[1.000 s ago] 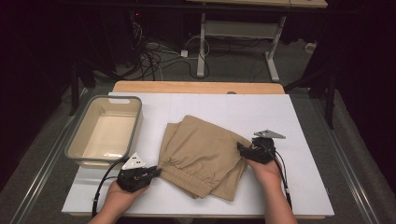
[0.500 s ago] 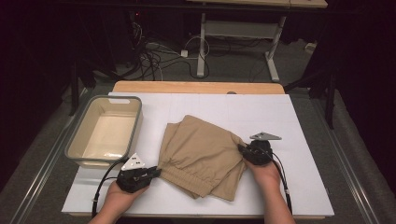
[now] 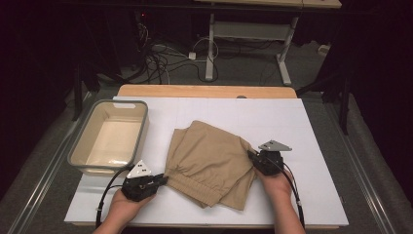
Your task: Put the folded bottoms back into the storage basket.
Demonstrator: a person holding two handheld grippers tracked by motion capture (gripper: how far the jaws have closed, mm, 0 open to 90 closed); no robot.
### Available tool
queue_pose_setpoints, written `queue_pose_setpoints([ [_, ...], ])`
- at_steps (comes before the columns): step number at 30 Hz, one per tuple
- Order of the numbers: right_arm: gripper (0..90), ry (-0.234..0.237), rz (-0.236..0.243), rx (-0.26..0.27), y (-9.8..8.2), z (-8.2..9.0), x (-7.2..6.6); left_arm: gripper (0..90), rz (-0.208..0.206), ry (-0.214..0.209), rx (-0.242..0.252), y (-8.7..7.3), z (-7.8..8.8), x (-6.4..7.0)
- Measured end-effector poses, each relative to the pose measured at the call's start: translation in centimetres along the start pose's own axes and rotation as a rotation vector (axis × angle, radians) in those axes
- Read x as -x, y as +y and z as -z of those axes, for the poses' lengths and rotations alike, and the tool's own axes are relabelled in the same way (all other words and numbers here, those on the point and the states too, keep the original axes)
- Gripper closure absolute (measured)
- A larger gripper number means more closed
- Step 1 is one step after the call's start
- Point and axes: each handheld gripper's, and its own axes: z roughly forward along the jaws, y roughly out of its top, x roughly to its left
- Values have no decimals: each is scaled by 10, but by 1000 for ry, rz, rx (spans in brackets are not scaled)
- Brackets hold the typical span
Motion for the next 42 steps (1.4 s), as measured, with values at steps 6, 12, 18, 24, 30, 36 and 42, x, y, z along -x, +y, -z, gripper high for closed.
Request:
queue_pose_setpoints([
  [6,845,0,9,22,-1,2,0,777,-13,15,-12,2,1,1],
  [12,844,-3,26,74,-3,7,-3,772,-29,29,-140,21,9,4],
  [18,844,39,3,102,-1,10,1,774,-92,50,-287,49,9,8],
  [24,845,62,12,171,8,17,0,775,-126,65,-399,74,8,10],
  [30,845,79,24,194,16,18,-7,774,-132,79,-480,93,12,8],
  [36,846,113,49,199,19,19,-21,774,-144,98,-535,94,24,4],
  [42,844,144,47,206,22,11,-33,775,-149,123,-596,92,33,1],
])
